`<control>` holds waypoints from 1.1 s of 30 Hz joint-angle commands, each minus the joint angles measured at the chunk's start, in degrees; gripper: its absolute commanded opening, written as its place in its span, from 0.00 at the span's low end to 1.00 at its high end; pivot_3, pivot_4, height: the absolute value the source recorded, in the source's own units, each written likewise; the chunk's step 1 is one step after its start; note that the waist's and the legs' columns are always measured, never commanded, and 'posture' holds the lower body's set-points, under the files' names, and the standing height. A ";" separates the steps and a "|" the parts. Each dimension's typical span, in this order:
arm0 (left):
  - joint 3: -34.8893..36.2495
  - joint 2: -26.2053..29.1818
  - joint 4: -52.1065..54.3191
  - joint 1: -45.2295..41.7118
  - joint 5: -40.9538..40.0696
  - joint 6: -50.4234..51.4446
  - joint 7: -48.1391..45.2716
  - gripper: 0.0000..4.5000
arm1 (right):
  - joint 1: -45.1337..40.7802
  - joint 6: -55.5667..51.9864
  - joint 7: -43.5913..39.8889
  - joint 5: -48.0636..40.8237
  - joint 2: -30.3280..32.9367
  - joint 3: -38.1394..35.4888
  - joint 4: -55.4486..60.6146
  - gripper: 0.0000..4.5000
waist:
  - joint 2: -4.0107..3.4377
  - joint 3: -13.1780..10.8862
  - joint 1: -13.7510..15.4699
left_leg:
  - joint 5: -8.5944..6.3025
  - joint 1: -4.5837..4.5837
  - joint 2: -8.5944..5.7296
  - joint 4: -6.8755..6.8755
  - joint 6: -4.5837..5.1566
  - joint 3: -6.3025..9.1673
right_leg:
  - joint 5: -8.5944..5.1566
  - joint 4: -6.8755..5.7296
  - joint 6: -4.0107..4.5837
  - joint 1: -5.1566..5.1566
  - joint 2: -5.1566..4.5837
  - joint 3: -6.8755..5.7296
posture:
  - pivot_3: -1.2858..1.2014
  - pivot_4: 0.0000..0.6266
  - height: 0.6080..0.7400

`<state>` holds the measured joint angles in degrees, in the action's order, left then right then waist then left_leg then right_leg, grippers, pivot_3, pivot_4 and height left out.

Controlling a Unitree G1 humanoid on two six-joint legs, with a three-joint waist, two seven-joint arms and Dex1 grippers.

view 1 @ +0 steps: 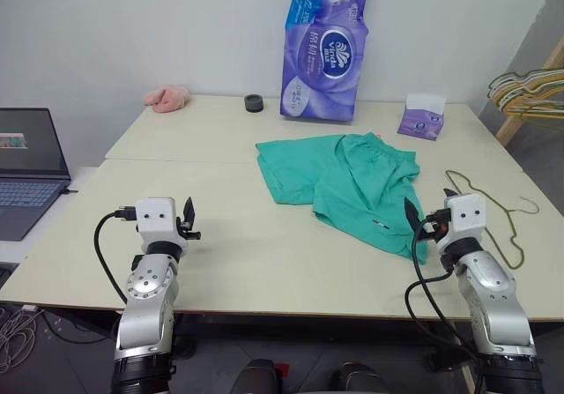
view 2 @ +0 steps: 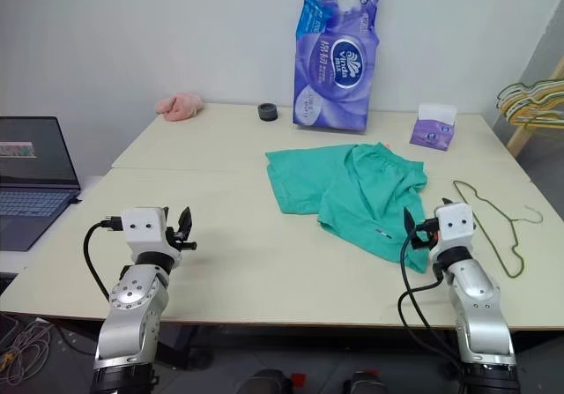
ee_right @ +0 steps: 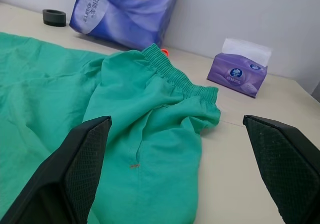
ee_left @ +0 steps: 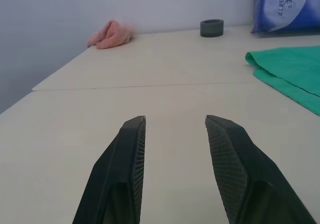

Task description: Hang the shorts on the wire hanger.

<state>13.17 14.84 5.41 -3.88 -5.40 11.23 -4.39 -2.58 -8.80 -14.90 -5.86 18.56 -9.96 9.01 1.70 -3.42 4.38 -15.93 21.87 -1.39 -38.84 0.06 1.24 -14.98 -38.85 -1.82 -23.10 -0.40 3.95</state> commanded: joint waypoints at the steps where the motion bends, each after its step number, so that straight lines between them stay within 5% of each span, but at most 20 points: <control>1: -1.00 0.89 2.27 -0.83 0.89 -0.76 -0.82 0.45 | -0.56 0.34 -0.02 -0.94 -0.05 -0.43 2.98 1.00 | 0.00 0.00 -0.01 | 0.00 0.00 0.00 0.00 0.00 0.00 | 0.00 0.00 0.00 0.00 0.00 0.00 | 0.58 0.05 1.00; 7: -3.38 2.19 3.02 0.02 -0.84 -3.44 -7.05 0.48 | 0.39 -0.68 -1.57 -0.94 0.18 1.09 4.75 1.00 | -0.01 0.00 -0.28 | 0.00 0.00 0.00 0.00 0.00 0.00 | -0.02 0.00 0.03 0.00 0.00 0.00 | 0.56 0.05 1.00; 15: -17.70 5.79 3.77 -4.32 -2.30 1.90 -25.37 0.99 | 10.60 -6.54 -17.59 -9.59 8.92 2.79 16.55 1.00 | -0.09 -0.06 -1.31 | 0.00 0.02 -0.01 0.00 0.00 -0.02 | -0.14 0.09 -0.10 0.04 0.03 -0.01 | 0.52 0.05 1.00; 22: -32.12 5.39 -2.00 -14.22 -1.21 6.00 -39.56 1.00 | 25.66 -14.52 -32.16 -20.36 23.56 -1.36 29.90 1.00 | -0.18 -0.10 -4.07 | -0.02 -0.02 0.03 0.01 0.02 -0.02 | -0.24 0.21 -0.26 0.14 0.31 -0.01 | 0.49 0.05 1.00; 33: -40.92 -6.54 -26.55 -29.40 7.39 0.29 -39.55 1.00 | 29.02 -14.19 -28.78 -19.71 21.86 -1.60 32.57 1.00 | -0.15 -0.13 -6.41 | -0.04 -0.04 0.06 0.07 0.03 0.05 | -0.29 0.35 -0.34 0.24 0.44 -0.02 | 0.46 0.06 1.00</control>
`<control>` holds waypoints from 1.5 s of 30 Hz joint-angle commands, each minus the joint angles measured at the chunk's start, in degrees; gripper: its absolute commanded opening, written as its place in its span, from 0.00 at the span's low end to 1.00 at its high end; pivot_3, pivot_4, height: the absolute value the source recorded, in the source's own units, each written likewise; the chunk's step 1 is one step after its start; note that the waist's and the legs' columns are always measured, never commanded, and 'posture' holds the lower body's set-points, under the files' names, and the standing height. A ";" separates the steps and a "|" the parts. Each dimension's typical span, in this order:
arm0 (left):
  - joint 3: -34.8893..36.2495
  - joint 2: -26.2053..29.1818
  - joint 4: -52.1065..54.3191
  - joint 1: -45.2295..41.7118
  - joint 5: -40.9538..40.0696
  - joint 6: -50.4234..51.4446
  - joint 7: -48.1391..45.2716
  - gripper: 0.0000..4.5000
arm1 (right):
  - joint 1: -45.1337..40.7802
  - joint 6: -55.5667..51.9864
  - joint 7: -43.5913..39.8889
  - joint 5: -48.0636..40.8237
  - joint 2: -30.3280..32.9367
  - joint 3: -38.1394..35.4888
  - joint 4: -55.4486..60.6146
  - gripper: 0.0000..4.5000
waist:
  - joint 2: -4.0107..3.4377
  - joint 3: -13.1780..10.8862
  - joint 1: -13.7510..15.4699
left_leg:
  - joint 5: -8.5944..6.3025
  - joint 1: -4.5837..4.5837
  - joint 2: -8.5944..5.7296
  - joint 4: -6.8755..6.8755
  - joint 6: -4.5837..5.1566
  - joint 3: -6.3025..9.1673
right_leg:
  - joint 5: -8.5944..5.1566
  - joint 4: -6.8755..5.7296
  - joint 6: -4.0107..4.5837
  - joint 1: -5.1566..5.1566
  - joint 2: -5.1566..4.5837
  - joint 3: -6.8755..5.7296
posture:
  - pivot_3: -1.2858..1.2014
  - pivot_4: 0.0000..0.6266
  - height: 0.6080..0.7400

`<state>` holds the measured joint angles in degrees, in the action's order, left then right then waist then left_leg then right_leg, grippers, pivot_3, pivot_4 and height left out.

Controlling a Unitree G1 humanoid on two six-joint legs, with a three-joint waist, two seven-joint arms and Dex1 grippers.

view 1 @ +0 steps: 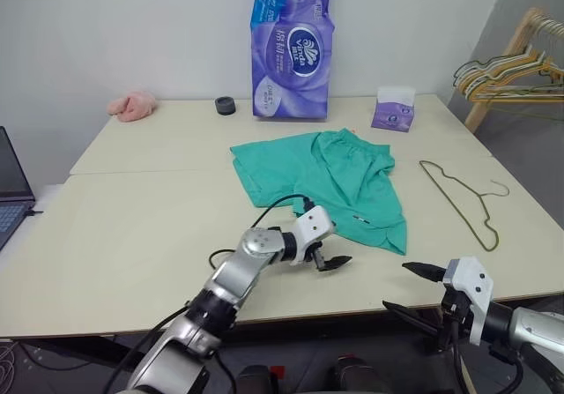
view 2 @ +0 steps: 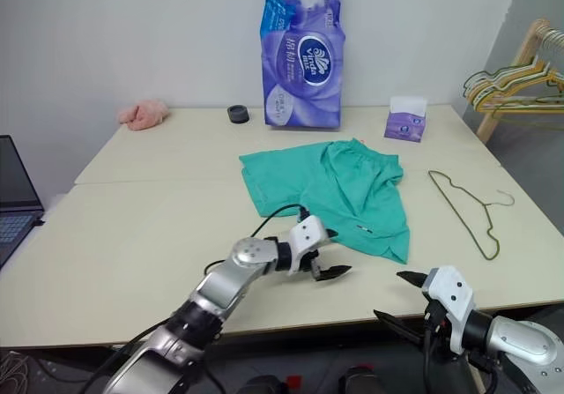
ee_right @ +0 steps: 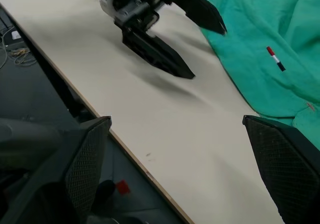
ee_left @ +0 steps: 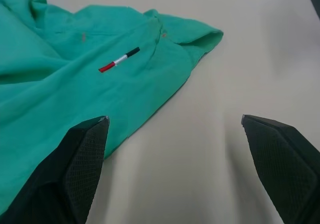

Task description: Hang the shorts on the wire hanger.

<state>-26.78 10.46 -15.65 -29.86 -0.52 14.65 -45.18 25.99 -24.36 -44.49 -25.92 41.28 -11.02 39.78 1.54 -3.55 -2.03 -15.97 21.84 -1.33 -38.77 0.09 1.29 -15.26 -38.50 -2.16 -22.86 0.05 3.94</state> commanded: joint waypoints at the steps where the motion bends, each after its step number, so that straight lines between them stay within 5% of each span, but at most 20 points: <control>1: -1.39 -4.00 -10.17 -5.71 3.88 -4.58 2.51 1.00 | 1.09 2.14 0.77 0.77 -1.17 -0.76 1.47 1.00 | 0.01 0.00 -0.02 | 0.00 -0.01 -0.01 0.00 0.00 0.00 | 0.01 0.06 -0.02 0.04 0.00 0.00 | 0.45 0.06 1.00; 11: -1.40 -11.27 -33.65 -14.49 8.46 -13.75 1.69 1.00 | 3.32 5.17 1.86 3.79 -3.05 -1.12 1.36 1.00 | -0.08 0.04 -1.64 | -0.24 -0.12 -0.07 -0.03 0.34 -0.08 | 0.25 0.93 -0.43 0.58 -0.11 -0.06 | 0.43 0.06 1.00; 14: -0.01 -11.47 -36.86 -15.68 8.36 -14.69 1.23 0.87 | 3.05 4.95 2.46 3.85 -3.11 -1.62 1.72 1.00 | -0.06 0.06 -1.66 | -0.24 -0.13 -0.07 -0.04 0.34 -0.06 | 0.27 0.95 -0.45 0.60 -0.11 0.00 | 0.43 0.06 1.00; 27: 2.81 -7.70 -35.71 -13.78 8.03 -16.29 -2.18 0.01 | -2.32 5.11 2.38 5.02 -1.97 -3.11 -0.99 1.00 | -0.06 0.06 -3.14 | -0.26 -0.16 -0.03 -0.02 0.34 0.00 | 0.29 0.95 -0.49 0.63 -0.12 0.03 | 0.45 0.07 1.00; 36: 6.85 0.45 -21.50 -7.29 4.32 -10.41 -7.31 0.01 | -8.77 6.33 0.45 5.98 0.77 -3.21 -5.87 1.00 | -0.11 0.08 -3.23 | -0.29 -0.20 0.03 -0.01 0.32 -0.01 | 0.30 0.89 -0.48 0.61 -0.21 0.07 | 0.46 0.07 1.00; 45: 17.38 15.98 -2.45 1.16 -6.66 5.77 -15.01 0.01 | -19.90 14.15 -0.97 15.87 4.44 4.12 -16.05 1.00 | -0.32 -0.24 -3.06 | -0.32 -0.25 0.08 -0.02 0.28 -0.01 | 0.29 0.81 -0.45 0.58 -0.33 0.06 | 0.47 0.08 1.00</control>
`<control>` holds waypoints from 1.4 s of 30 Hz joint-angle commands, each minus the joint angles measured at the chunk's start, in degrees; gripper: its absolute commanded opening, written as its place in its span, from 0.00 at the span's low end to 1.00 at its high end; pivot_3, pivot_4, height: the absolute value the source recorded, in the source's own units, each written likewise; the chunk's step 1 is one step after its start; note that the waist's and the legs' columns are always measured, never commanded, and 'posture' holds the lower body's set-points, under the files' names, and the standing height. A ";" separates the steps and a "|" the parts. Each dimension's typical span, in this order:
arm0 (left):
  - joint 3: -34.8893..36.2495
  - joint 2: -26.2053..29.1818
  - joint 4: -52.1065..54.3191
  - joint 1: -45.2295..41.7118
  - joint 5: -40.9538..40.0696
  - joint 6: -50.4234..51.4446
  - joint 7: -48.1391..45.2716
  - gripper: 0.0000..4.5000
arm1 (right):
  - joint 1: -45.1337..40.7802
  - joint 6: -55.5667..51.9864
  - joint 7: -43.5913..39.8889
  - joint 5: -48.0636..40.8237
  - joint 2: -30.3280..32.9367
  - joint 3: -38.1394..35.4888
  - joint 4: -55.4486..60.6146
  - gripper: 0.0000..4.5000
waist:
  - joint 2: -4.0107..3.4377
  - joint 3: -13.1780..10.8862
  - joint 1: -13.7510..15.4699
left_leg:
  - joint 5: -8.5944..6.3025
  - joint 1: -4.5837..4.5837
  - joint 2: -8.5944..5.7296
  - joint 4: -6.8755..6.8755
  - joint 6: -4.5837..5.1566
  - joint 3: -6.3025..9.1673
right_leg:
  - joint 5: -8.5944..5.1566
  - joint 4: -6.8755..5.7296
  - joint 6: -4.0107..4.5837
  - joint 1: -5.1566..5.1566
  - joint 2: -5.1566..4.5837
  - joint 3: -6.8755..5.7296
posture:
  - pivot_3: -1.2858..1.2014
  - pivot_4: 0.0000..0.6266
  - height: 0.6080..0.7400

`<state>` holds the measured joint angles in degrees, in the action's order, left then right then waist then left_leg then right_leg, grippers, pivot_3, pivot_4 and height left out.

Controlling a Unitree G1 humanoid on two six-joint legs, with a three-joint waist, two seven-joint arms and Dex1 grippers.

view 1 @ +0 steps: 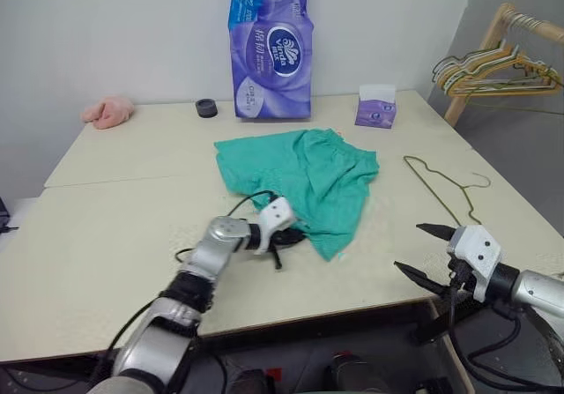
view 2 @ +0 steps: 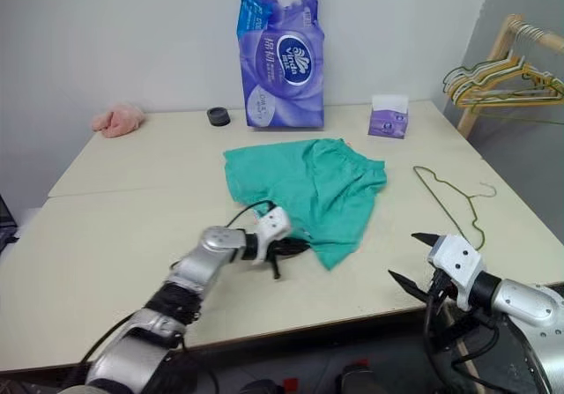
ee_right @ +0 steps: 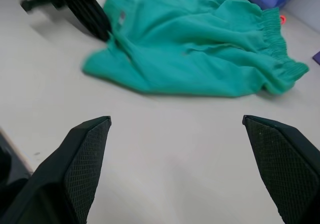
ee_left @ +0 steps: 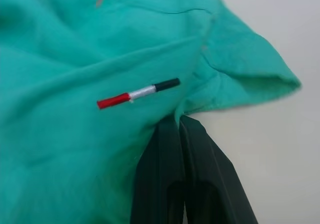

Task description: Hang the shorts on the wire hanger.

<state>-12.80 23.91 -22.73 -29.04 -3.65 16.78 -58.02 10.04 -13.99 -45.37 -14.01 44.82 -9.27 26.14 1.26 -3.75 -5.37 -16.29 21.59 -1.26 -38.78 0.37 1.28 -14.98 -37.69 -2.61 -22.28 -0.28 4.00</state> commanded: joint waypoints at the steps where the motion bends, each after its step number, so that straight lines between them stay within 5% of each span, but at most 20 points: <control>1: 4.94 4.94 5.77 1.30 -5.08 5.18 -3.82 0.01 | -7.16 5.14 0.14 6.50 0.90 4.78 -5.06 1.00 | -0.05 -0.07 0.35 | 0.00 0.01 -0.03 -0.01 0.00 0.00 | 0.00 0.00 0.00 0.00 -0.02 -0.01 | 0.47 0.08 1.00; 10: 10.29 18.05 10.02 7.57 -12.50 10.77 -13.69 0.01 | -30.53 26.25 6.25 30.81 -0.83 22.97 -33.50 1.00 | -0.20 -0.27 0.93 | -0.01 -0.06 -0.09 0.01 -0.02 -0.01 | 0.12 -0.15 0.37 -0.03 -0.16 -0.08 | 0.49 0.07 1.00; 17: 10.89 18.87 9.66 6.97 -13.52 10.83 -13.02 0.01 | -42.62 43.40 16.72 46.50 -0.87 32.27 -51.37 1.00 | -0.22 -0.29 1.97 | -0.01 -0.08 -0.15 -0.03 -0.03 -0.03 | 0.13 -0.30 0.41 -0.06 -0.22 -0.06 | 0.50 0.06 1.00; 28: 9.71 18.86 8.77 6.27 -13.41 10.17 -14.09 0.01 | -55.78 51.58 29.87 60.25 -8.64 41.42 -69.39 1.00 | -0.24 -0.29 1.17 | 0.00 -0.16 -0.14 0.00 -0.05 -0.02 | 0.03 -0.44 0.61 -0.06 -0.19 -0.06 | 0.50 0.07 1.00; 36: 8.72 19.24 7.03 5.59 -12.34 8.74 -15.32 0.00 | -59.01 52.36 29.23 59.71 -10.73 42.26 -76.50 0.43 | -0.24 -0.29 0.47 | 0.00 -0.17 -0.16 -0.01 -0.05 0.03 | 0.03 -0.44 0.63 -0.02 -0.20 -0.08 | 0.50 0.07 1.00; 42: 4.09 21.15 4.20 5.56 -8.17 3.67 -19.83 0.00 | -56.52 54.32 23.40 54.98 -8.52 40.20 -71.47 0.01 | -0.25 -0.30 0.22 | 0.00 -0.18 -0.16 0.00 -0.05 0.05 | 0.03 -0.45 0.63 -0.03 -0.20 -0.09 | 0.49 0.07 1.00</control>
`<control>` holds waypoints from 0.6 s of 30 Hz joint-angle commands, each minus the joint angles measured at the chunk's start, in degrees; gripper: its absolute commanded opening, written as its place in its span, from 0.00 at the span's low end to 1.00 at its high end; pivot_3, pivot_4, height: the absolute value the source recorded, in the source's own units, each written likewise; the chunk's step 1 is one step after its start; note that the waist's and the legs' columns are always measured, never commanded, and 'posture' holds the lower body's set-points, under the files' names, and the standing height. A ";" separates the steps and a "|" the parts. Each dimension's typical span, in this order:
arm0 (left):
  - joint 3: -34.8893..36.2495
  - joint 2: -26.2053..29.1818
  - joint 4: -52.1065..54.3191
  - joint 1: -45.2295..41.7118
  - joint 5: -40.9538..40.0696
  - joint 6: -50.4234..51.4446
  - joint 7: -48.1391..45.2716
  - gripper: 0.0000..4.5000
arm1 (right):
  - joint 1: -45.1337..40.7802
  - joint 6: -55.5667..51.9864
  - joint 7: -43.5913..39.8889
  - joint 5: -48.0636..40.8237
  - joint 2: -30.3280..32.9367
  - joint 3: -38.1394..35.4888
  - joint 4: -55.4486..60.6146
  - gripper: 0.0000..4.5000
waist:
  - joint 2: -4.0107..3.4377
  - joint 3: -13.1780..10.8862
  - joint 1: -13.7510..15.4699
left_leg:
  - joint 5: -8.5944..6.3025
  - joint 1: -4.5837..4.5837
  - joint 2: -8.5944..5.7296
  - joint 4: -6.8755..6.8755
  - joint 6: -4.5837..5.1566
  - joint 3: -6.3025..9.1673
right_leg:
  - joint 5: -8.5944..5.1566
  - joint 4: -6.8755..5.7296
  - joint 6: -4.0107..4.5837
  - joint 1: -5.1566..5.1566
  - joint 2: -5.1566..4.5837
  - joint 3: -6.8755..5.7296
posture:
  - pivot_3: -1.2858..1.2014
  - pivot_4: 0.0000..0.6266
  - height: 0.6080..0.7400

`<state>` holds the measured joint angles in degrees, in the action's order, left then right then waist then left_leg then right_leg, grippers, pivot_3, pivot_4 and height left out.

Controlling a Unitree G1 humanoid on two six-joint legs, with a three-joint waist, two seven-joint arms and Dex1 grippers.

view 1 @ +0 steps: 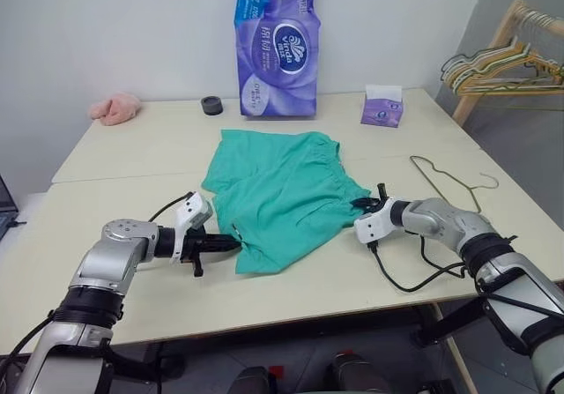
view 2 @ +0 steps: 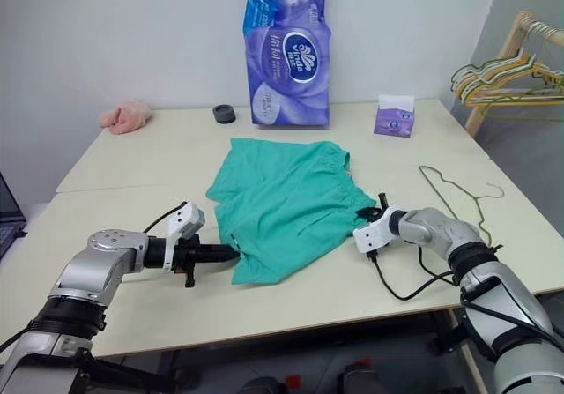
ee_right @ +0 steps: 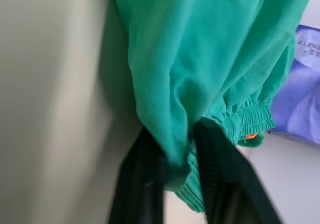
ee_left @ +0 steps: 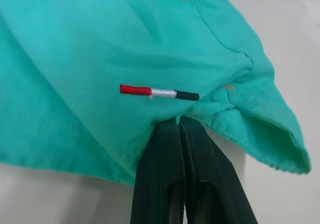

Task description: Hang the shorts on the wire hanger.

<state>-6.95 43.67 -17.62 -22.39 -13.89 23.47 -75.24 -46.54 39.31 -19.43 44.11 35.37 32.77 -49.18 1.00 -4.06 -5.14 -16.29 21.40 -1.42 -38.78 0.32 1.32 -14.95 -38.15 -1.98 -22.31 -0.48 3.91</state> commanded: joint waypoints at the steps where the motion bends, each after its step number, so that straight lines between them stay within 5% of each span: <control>1: -2.31 1.49 -1.44 -1.43 2.49 -3.70 -3.31 0.00 | 0.49 0.69 -3.54 -3.77 1.16 -2.11 5.16 0.01 | 0.00 0.00 -0.03 | 0.00 0.00 0.00 0.00 0.00 0.00 | 0.00 0.00 0.00 0.01 0.00 0.00 | 0.49 0.07 1.00; 5: -3.81 2.01 -3.40 -2.75 3.79 -5.64 -6.13 0.00 | 4.35 -4.18 -14.30 -10.47 3.95 -4.78 16.50 0.01 | -0.01 -0.01 0.14 | 0.00 0.02 0.00 -0.01 0.01 0.03 | 0.00 0.00 0.00 0.00 0.00 -0.03 | 0.49 0.07 1.00; 11: -4.92 4.77 -0.71 -0.16 3.45 -6.06 -11.77 0.00 | 19.45 -28.18 -37.17 -24.43 11.85 -11.14 50.30 0.01 | -0.02 -0.01 0.36 | -0.02 0.10 0.02 -0.02 0.02 0.16 | -0.03 0.04 -0.01 0.00 -0.02 -0.15 | 0.49 0.08 1.00; 18: -5.10 7.66 6.30 4.78 1.39 -3.64 -16.71 0.00 | 31.53 -45.87 -46.03 -30.49 17.04 -15.45 71.25 0.01 | -0.04 -0.03 0.46 | -0.02 0.05 0.06 -0.04 0.02 0.15 | -0.10 0.02 0.04 0.01 -0.02 -0.22 | 0.48 0.08 1.00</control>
<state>-12.13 49.90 -14.31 -18.31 -11.35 19.04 -90.11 -15.81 -2.93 -63.53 15.80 51.34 19.69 16.86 0.96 -4.08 -4.68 -16.31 21.48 -1.36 -38.80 0.35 1.47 -15.06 -38.12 -1.94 -22.31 -0.50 3.69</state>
